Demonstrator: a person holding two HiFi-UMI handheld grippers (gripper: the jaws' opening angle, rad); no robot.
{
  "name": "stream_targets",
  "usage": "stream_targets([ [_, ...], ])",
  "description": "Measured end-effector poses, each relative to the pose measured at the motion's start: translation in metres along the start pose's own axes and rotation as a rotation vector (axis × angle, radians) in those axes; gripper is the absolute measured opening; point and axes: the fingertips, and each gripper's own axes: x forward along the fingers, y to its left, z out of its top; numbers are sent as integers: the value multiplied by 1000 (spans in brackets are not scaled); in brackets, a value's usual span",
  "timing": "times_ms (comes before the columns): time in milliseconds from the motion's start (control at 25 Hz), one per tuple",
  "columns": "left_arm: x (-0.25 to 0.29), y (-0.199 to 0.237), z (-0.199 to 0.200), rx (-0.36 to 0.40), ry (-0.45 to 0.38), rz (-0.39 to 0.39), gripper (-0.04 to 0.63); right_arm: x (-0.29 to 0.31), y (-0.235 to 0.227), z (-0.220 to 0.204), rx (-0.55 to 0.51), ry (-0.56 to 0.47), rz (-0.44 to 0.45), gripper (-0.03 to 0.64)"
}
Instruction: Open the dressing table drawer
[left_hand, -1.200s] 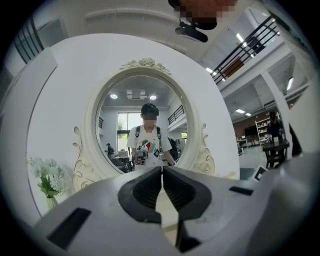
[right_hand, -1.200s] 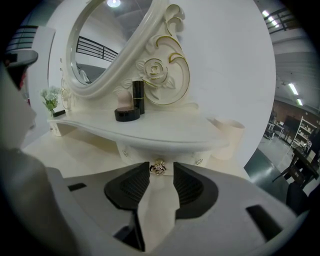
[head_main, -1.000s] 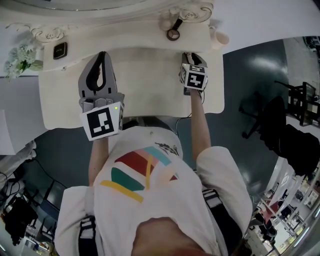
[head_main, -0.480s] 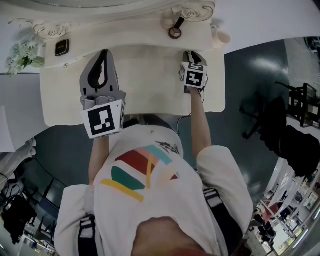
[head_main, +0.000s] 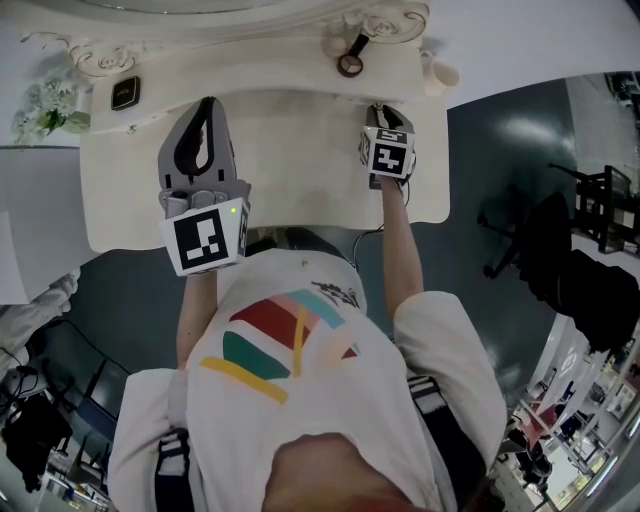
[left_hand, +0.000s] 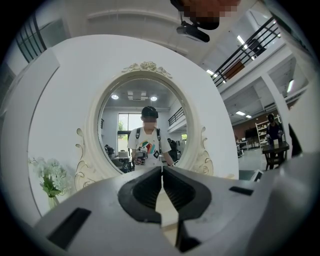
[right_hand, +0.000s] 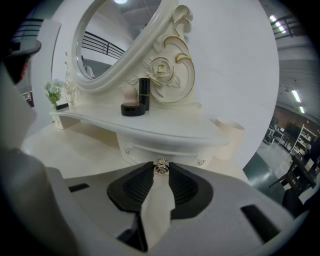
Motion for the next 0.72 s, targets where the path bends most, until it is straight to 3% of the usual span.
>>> stream_targets([
  [720,-10,3,2,-2,-9,0,9,-9,4,-12,-7,11,-4,86],
])
